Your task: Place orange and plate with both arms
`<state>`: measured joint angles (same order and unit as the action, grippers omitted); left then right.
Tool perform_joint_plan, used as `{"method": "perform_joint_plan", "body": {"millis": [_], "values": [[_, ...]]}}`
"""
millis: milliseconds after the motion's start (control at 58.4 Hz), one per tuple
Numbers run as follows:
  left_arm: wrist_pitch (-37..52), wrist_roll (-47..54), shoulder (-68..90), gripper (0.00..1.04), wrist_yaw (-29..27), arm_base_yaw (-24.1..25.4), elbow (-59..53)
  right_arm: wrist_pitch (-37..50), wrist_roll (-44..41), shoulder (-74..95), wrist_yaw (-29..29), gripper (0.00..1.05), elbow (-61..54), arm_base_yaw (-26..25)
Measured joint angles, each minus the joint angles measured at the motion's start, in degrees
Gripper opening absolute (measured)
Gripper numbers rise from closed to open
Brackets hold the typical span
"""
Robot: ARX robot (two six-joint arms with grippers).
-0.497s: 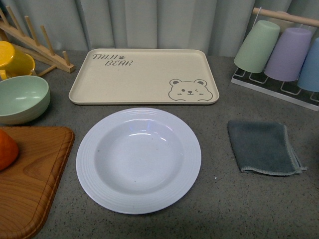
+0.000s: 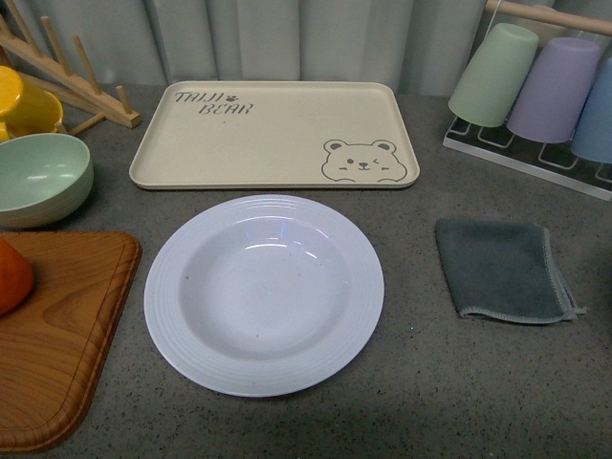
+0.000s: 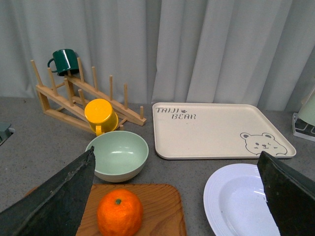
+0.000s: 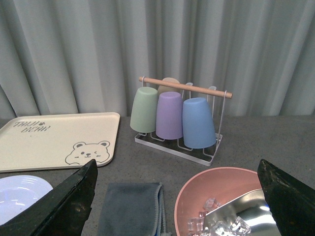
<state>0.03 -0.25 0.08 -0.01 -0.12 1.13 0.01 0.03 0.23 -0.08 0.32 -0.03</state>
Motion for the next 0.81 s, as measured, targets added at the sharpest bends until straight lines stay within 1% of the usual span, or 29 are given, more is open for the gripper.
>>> {"method": "perform_joint_plan", "body": {"millis": [805], "values": [[0.0,0.0,0.0,0.98,0.0,0.0,0.0,0.0,0.0,0.0,0.0,0.95,0.0,0.0]]}}
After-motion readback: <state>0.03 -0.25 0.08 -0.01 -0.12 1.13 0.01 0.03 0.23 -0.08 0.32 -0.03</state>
